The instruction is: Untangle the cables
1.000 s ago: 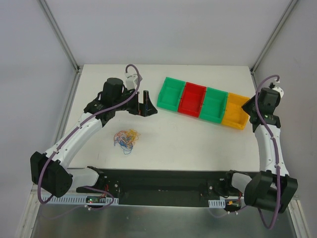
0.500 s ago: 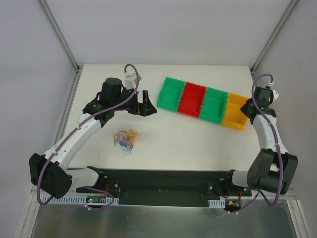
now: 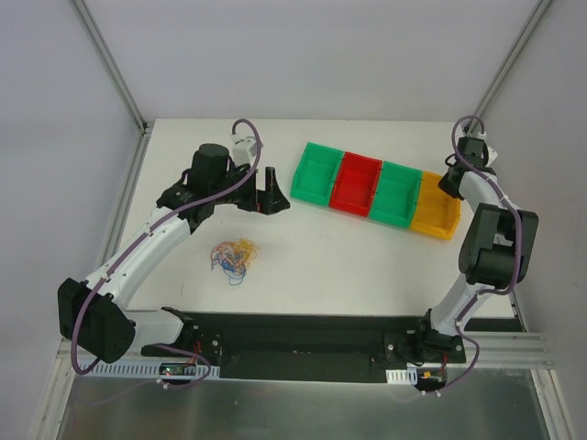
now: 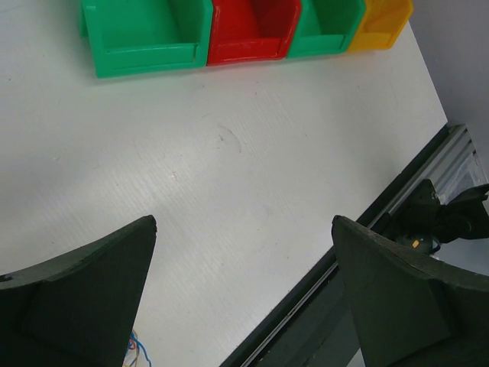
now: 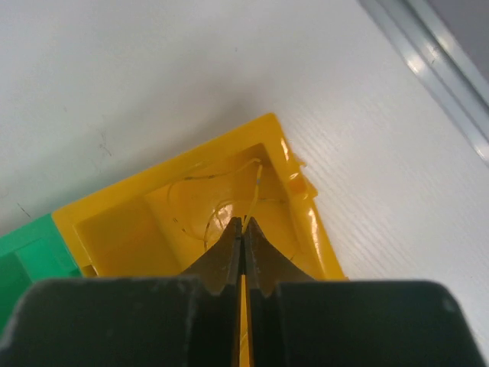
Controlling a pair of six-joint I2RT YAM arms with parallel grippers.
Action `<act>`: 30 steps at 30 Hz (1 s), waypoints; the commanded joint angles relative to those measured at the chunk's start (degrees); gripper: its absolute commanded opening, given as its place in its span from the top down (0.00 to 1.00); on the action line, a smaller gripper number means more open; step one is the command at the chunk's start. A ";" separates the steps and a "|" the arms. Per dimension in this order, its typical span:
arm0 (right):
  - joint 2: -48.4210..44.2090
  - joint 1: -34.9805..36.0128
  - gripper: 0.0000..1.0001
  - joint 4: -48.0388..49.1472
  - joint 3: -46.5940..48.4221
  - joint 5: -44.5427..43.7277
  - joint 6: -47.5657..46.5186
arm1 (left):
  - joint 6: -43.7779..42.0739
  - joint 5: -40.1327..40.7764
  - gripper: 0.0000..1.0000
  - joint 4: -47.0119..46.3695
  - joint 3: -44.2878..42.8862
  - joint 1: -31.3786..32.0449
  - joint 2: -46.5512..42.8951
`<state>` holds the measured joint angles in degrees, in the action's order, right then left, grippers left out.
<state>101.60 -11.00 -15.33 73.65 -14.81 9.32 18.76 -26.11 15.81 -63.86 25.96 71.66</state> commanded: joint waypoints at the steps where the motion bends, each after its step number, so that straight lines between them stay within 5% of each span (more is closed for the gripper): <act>1: 0.79 2.65 1.00 -1.64 -1.30 1.89 -0.18 | -1.45 1.85 0.02 0.44 -1.18 0.76 0.24; 12: 6.76 3.62 1.00 -6.37 4.92 -0.66 -4.84 | -1.89 3.08 0.02 0.45 -0.92 0.76 -0.29; 24: -1.84 3.62 0.51 -11.12 2.30 -0.30 -6.86 | -2.06 3.17 0.02 0.53 -1.18 0.76 -1.78; 30: -6.40 3.88 0.47 -11.83 -1.04 -0.40 -6.95 | -2.59 4.04 0.02 0.62 -1.27 0.76 -3.54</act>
<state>101.06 -7.62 -25.76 75.02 -14.26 2.68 18.26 -23.40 16.64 -63.86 26.30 71.20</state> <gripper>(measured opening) 0.525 0.979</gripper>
